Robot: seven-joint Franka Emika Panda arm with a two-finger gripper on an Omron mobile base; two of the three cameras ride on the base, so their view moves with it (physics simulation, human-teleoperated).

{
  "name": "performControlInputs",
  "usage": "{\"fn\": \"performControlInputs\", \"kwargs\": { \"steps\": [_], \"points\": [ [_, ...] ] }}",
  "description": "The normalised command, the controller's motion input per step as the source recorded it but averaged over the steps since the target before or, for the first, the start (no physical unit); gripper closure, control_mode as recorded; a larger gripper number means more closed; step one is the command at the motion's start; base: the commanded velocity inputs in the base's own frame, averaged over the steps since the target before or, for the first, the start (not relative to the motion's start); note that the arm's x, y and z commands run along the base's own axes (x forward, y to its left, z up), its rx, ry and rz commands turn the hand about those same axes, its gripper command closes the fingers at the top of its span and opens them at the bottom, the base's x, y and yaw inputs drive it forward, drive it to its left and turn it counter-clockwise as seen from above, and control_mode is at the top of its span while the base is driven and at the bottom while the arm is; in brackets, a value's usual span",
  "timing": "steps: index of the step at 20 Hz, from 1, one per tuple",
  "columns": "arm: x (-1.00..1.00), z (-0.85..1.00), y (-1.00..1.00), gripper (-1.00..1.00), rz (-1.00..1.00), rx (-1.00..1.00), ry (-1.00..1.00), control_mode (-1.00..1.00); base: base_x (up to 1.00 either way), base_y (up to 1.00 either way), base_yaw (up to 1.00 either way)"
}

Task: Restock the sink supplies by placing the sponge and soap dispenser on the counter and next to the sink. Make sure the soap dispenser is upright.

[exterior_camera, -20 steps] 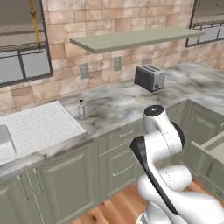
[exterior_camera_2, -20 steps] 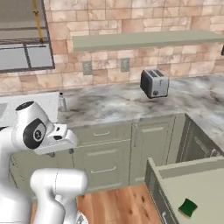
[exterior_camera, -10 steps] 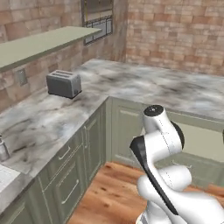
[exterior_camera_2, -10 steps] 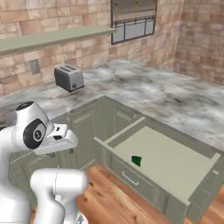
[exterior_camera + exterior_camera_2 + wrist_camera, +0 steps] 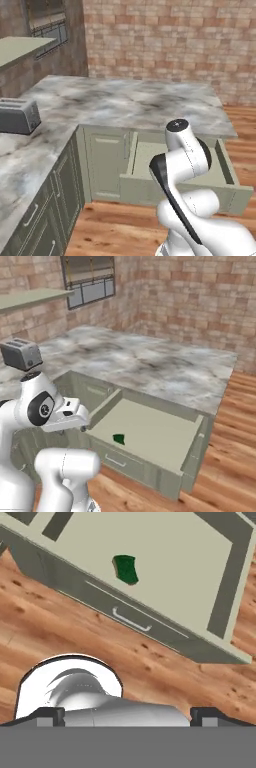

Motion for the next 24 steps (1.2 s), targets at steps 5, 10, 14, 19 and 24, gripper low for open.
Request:
{"fn": "performControlInputs", "kwargs": {
  "steps": [5,10,14,19,24],
  "points": [
    [0.0,0.0,0.0,-1.0,0.0,0.0,0.0,1.0,0.33,0.0,-0.5],
    [0.0,0.0,0.0,-1.0,0.0,0.0,0.0,1.0,0.19,0.14,-0.28],
    [0.0,0.0,0.0,-1.0,0.0,0.0,0.0,1.0,0.47,0.38,-0.08],
    [0.16,-0.4,0.0,-1.0,0.0,0.05,0.02,-1.0,0.12,0.02,0.0],
    [0.85,-0.9,0.11,-1.0,0.0,0.13,0.15,-1.0,0.0,0.0,0.0]
  ]
}}
